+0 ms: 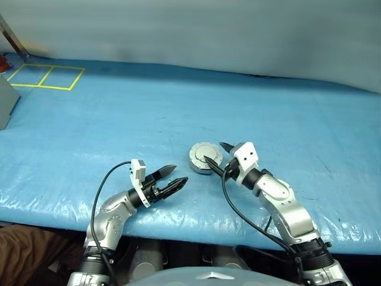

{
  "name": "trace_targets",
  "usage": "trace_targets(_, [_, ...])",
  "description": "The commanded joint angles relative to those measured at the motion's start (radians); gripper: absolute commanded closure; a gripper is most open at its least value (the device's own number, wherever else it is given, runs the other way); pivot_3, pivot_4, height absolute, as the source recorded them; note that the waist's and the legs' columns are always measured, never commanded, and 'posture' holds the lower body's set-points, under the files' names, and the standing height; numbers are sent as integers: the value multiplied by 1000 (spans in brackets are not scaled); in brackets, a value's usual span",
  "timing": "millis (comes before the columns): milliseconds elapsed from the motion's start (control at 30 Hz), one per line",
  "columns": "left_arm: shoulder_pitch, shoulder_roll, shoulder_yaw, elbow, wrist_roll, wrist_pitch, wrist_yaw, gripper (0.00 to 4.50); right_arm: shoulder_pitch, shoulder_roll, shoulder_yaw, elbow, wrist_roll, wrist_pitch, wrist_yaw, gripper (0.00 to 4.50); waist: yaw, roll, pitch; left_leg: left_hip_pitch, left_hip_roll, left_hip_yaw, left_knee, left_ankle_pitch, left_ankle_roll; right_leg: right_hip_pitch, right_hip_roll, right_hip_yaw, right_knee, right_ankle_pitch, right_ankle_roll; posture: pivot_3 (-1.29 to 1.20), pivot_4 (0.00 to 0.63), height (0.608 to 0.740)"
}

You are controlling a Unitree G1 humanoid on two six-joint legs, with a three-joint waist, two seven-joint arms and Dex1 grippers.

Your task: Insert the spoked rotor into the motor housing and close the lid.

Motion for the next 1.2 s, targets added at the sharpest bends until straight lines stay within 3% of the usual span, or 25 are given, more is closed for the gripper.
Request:
trace_targets(33, [-7,-1,-6,-16,2,-21,-8,0,-23,13,0,0,-2,6,32,306,0,0,0,0,0,0,1,0,0,0,-1,0,1,0,0,0,150,740])
trace_targets(67, [-7,-2,-6,-17,3,-21,-8,0,-27,18,0,8,-7,8,34,34,0,0,0,0,0,0,2,0,0,0,-1,0,2,0,0,0,150,740])
trace_targets(533, [4,-9,-25,-34,16,-37,16,0,-77,79,-9,112,-39,44,51,34,-1,0,0,-1,1,-1,6,-1,0,-1,-2,-1,5,-1,-1,0,150,740])
trace_targets(733, [10,-11,-29,-39,18,-45,28,0,-75,100,-15,87,-16,84,54,1398,-1,0,0,-1,1,-2,6,-1,0,-1,-2,-1,5,-1,-1,0,150,740])
trace_targets(1200, [6,-19,-36,-33,28,-47,35,0,-69,116,20,21,-84,134,19,1397,-2,0,0,-4,1,-1,6,-1,0,-8,-2,0,5,-1,-1,0,150,740])
